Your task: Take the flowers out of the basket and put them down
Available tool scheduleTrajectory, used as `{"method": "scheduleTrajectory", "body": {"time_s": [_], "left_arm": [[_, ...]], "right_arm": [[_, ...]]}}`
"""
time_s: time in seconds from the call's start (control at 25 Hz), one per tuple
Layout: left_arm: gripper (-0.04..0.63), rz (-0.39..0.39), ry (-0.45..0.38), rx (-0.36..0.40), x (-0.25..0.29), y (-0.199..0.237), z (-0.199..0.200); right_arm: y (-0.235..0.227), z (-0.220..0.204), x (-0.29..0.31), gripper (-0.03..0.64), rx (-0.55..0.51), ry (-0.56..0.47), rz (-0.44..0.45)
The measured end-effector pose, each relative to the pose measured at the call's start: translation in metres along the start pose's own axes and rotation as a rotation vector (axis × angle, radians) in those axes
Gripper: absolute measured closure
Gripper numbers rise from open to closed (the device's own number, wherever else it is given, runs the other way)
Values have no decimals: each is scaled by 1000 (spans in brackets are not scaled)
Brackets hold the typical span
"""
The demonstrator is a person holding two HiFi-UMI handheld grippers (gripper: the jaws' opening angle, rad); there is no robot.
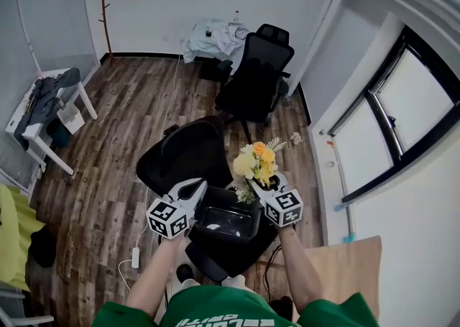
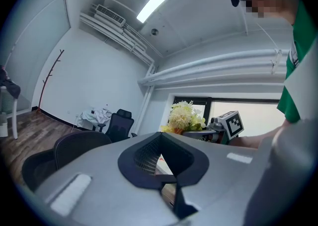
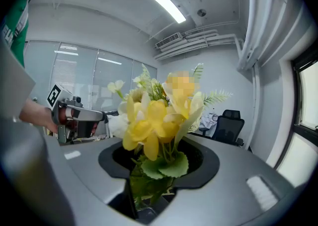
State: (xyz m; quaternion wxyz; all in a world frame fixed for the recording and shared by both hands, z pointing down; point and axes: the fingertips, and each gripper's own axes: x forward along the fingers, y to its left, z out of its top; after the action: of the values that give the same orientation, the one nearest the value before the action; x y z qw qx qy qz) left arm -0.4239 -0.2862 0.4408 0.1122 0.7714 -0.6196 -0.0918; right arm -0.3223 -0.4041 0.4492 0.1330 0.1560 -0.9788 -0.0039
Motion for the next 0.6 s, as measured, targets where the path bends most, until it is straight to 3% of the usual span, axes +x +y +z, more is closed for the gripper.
{"method": "scheduleTrajectory", "body": {"time_s": [0.16, 0.6], "left_arm": [[578, -69, 21, -5, -2, -7, -7], [577, -376, 122, -34, 22, -77, -43]], "right_arm": [[5, -4, -21, 410, 13, 0, -71], [5, -37, -133, 410, 97, -2, -384]]}}
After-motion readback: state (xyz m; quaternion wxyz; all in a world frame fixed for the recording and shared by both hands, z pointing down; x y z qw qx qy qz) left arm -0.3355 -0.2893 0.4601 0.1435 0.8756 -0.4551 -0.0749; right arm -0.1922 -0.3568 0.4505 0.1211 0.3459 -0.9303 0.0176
